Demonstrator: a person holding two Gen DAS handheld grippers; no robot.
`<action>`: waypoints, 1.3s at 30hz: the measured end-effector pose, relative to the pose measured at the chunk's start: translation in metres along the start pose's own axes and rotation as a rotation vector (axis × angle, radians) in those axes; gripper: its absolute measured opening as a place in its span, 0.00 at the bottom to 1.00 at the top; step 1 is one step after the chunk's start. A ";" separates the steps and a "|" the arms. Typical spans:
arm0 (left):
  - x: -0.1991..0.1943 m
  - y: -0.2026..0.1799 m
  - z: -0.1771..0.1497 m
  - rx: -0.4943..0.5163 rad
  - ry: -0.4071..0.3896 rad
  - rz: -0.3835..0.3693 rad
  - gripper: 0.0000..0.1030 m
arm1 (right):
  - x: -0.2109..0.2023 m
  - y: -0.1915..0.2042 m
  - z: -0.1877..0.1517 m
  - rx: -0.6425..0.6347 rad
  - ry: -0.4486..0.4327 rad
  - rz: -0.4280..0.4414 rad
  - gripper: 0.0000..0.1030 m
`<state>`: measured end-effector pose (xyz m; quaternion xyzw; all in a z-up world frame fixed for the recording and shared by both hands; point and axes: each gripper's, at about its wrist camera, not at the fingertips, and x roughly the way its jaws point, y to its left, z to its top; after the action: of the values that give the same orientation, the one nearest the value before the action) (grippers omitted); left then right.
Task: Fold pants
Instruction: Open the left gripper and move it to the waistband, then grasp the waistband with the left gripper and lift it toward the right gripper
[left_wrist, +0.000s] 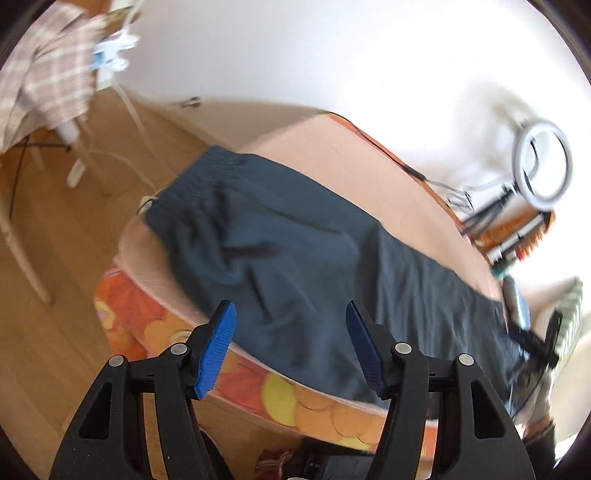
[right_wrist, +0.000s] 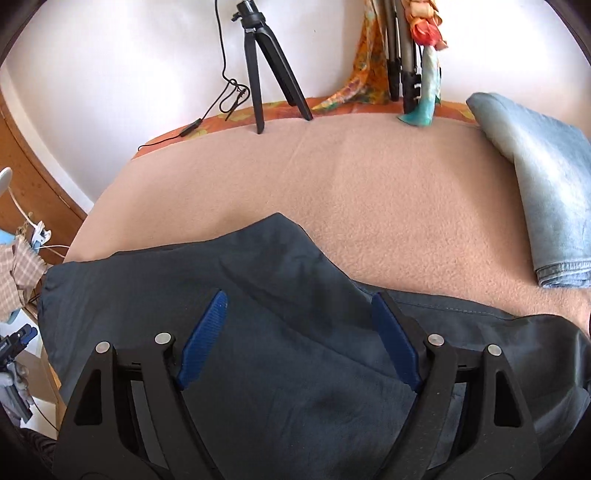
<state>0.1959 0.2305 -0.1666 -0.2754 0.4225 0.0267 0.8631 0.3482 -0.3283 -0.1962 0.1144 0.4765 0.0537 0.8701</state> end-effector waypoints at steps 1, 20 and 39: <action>0.001 0.014 0.005 -0.070 -0.010 0.002 0.60 | 0.002 -0.001 -0.001 -0.004 0.006 -0.005 0.81; 0.038 0.069 0.038 -0.295 -0.075 -0.018 0.42 | -0.028 0.052 -0.012 -0.102 -0.049 0.024 0.81; 0.024 -0.069 0.023 0.363 -0.266 0.141 0.19 | -0.052 0.093 -0.023 -0.103 -0.087 0.141 0.81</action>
<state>0.2470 0.1788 -0.1424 -0.0798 0.3213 0.0466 0.9425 0.3023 -0.2449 -0.1422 0.1048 0.4257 0.1340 0.8887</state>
